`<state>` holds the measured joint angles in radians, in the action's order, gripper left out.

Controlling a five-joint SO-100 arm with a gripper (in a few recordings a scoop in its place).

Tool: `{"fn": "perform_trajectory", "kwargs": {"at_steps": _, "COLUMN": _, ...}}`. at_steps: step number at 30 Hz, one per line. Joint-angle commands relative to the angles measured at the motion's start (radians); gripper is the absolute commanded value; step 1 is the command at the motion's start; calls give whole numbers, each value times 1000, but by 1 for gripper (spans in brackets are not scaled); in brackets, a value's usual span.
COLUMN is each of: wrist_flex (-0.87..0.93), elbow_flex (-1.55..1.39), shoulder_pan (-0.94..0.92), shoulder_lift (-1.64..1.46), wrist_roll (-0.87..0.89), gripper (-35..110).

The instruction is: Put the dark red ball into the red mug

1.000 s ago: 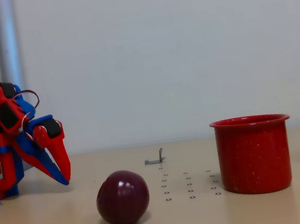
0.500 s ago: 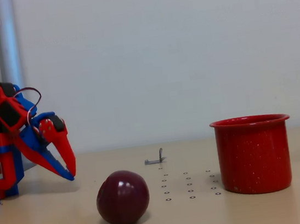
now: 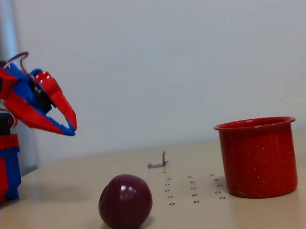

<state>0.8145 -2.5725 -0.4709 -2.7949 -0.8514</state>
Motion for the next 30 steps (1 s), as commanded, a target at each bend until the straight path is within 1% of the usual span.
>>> {"fn": "perform_trajectory", "kwargs": {"at_steps": 1, "wrist_flex": -23, "elbow_flex": 179, "shoulder_pan": -46, "shoulder_lift": 166, "wrist_roll": -160, "gripper": -2}}
{"fn": "perform_trajectory", "kwargs": {"at_steps": 4, "wrist_flex": -21, "elbow_flex": 282, "shoulder_pan": -92, "shoulder_lift": 350, "wrist_roll": -270, "gripper": -2}}
{"fn": "perform_trajectory", "kwargs": {"at_steps": 7, "wrist_flex": 43, "elbow_flex": 370, "shoulder_pan": -133, "shoulder_lift": 486, "wrist_roll": -413, "gripper": 1}}
{"fn": "perform_trajectory", "kwargs": {"at_steps": 10, "wrist_flex": 66, "elbow_flex": 393, "shoulder_pan": -178, "shoulder_lift": 577, "wrist_roll": -600, "gripper": 2}}
{"fn": "perform_trajectory", "kwargs": {"at_steps": 12, "wrist_flex": 67, "elbow_flex": 416, "shoulder_pan": -206, "shoulder_lift": 621, "wrist_roll": -673, "gripper": 2}}
{"fn": "perform_trajectory", "kwargs": {"at_steps": 13, "wrist_flex": 66, "elbow_flex": 433, "shoulder_pan": -213, "shoulder_lift": 638, "wrist_roll": -680, "gripper": 4}}
{"fn": "perform_trajectory", "kwargs": {"at_steps": 15, "wrist_flex": 61, "elbow_flex": 486, "shoulder_pan": -238, "shoulder_lift": 667, "wrist_roll": -623, "gripper": 14}}
{"fn": "perform_trajectory", "kwargs": {"at_steps": 17, "wrist_flex": 31, "elbow_flex": 523, "shoulder_pan": -264, "shoulder_lift": 693, "wrist_roll": -563, "gripper": 28}}
{"fn": "perform_trajectory", "kwargs": {"at_steps": 19, "wrist_flex": -14, "elbow_flex": 555, "shoulder_pan": -282, "shoulder_lift": 718, "wrist_roll": -557, "gripper": 34}}
{"fn": "perform_trajectory", "kwargs": {"at_steps": 25, "wrist_flex": -140, "elbow_flex": 560, "shoulder_pan": -295, "shoulder_lift": 785, "wrist_roll": -571, "gripper": 38}}
{"fn": "perform_trajectory", "kwargs": {"at_steps": 28, "wrist_flex": -273, "elbow_flex": 557, "shoulder_pan": -291, "shoulder_lift": 844, "wrist_roll": -540, "gripper": 39}}
{"fn": "perform_trajectory", "kwargs": {"at_steps": 30, "wrist_flex": -356, "elbow_flex": 560, "shoulder_pan": -291, "shoulder_lift": 899, "wrist_roll": -565, "gripper": 40}}
